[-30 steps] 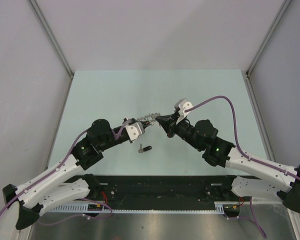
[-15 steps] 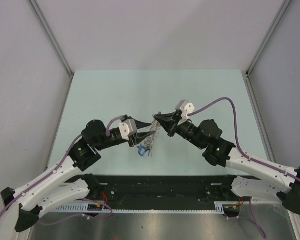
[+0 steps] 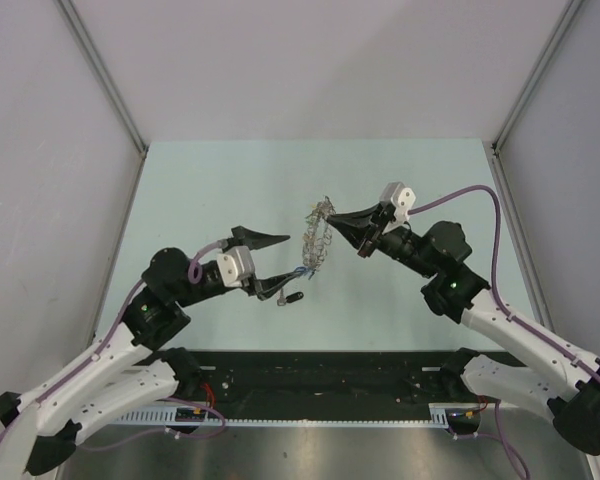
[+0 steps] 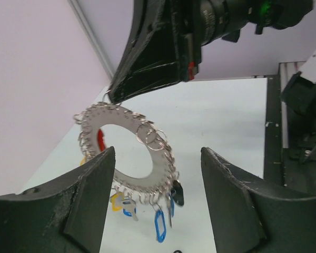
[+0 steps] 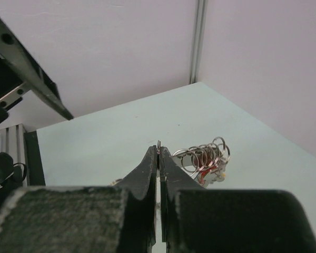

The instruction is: Put the keys on the keyring

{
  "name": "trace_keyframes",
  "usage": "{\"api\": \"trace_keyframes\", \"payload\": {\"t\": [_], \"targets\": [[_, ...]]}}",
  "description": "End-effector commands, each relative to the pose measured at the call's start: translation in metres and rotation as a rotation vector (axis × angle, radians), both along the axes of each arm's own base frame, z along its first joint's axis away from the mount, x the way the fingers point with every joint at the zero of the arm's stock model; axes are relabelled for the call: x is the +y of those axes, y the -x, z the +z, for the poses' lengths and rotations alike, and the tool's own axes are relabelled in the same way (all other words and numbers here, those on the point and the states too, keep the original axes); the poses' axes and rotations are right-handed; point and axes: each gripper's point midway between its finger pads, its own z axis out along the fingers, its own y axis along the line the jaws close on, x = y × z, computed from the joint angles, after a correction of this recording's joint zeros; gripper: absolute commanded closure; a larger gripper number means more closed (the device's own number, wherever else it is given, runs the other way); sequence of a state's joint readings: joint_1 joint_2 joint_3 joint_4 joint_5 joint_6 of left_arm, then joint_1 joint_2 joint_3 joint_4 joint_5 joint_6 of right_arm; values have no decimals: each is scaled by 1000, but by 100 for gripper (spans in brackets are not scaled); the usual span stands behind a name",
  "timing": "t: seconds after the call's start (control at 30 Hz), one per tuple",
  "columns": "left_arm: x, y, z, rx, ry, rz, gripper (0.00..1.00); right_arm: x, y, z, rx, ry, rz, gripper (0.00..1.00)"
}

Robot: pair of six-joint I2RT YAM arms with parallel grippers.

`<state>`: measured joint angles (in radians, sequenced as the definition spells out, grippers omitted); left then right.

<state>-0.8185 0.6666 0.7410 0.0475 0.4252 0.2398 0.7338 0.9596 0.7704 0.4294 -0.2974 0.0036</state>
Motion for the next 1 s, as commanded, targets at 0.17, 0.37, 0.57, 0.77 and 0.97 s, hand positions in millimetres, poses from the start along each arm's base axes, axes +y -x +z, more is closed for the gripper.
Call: {"api": "trace_keyframes", "payload": {"t": [0.17, 0.37, 0.57, 0.77, 0.97], "targets": [[2, -39, 33, 10, 78, 12, 31, -4, 25, 34, -114, -61, 201, 100], [-5, -36, 34, 63, 61, -98, 33, 0, 29, 29, -106, -53, 283, 100], [-10, -33, 38, 78, 57, -157, 39, 3, 31, 26, -109, -46, 324, 100], [-14, -38, 40, 93, 49, -165, 50, 8, 35, 25, -106, -40, 377, 100], [-16, -41, 35, 114, 35, -168, 61, 11, 35, 24, -105, -38, 396, 100]]}}
